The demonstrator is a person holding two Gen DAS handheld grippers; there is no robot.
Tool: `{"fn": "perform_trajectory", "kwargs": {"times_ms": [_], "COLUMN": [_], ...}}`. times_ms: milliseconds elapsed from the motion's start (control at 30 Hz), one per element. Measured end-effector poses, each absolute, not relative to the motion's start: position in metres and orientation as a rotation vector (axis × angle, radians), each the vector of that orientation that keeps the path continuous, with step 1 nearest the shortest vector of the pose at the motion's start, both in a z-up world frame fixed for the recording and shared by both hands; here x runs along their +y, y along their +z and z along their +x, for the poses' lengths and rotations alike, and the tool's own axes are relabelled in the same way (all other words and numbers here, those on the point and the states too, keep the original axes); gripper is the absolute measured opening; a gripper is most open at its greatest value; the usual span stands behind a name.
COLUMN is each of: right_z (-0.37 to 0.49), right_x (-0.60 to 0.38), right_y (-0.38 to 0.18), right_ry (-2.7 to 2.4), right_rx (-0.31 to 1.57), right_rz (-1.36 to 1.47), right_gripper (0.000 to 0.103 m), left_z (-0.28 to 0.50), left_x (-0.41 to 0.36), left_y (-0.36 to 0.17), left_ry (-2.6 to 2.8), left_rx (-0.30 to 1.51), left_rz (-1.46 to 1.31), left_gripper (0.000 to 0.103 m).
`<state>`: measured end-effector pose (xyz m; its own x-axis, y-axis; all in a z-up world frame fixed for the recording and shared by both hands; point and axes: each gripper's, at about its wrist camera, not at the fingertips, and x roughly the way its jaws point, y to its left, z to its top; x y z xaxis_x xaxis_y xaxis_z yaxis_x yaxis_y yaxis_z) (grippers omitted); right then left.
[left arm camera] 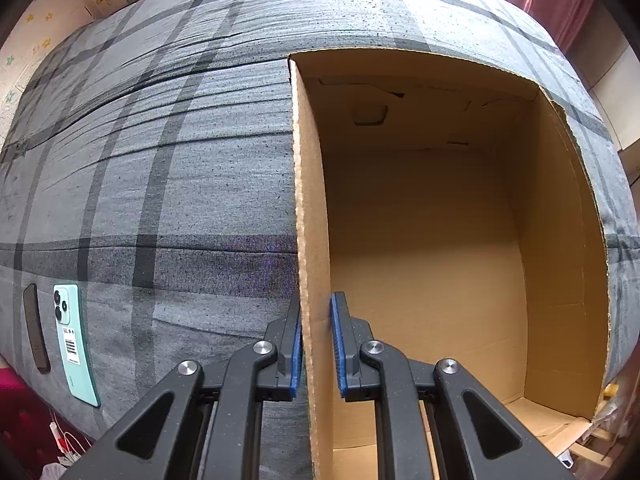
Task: Organize rigid objects
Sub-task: 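Grasp the box side wall with the left tool while the right tool approaches the black cap, then close the right gripper on the black round cap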
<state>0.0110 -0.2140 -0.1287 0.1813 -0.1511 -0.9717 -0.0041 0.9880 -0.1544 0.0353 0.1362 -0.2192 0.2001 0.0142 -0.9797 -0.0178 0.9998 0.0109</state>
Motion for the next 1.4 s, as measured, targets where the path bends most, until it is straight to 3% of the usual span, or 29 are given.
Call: {"fn": "perform_trajectory", "kwargs": {"times_ms": [1000,1200,1300,1367,1400], "right_z": [-0.035,-0.033,-0.027,-0.024,-0.022], "right_x": [-0.277,-0.274,-0.271,-0.271,-0.272], "right_y": [-0.248,-0.261,-0.27,-0.276,-0.278], "right_ry": [-0.139,-0.097,-0.067,-0.061,-0.064], "right_rx": [1.476,1.515,1.549,1.573,1.577], "right_rz": [-0.039,0.002,0.048,0.088,0.101], "right_gripper": [0.099,0.078,0.061,0.044,0.042], "left_z": [0.037,0.035,0.035,0.035,0.035], "left_x": [0.135,0.133,0.132,0.132,0.132], "left_y": [-0.22,-0.22,-0.22,-0.22,-0.219], "left_ry": [0.056,0.059,0.061,0.061,0.061], "left_rx": [1.376,1.372,1.372,1.372,1.372], "left_rz": [-0.014,-0.004,-0.003,-0.002,-0.002], "left_gripper": [0.014,0.014,0.014,0.014,0.014]}}
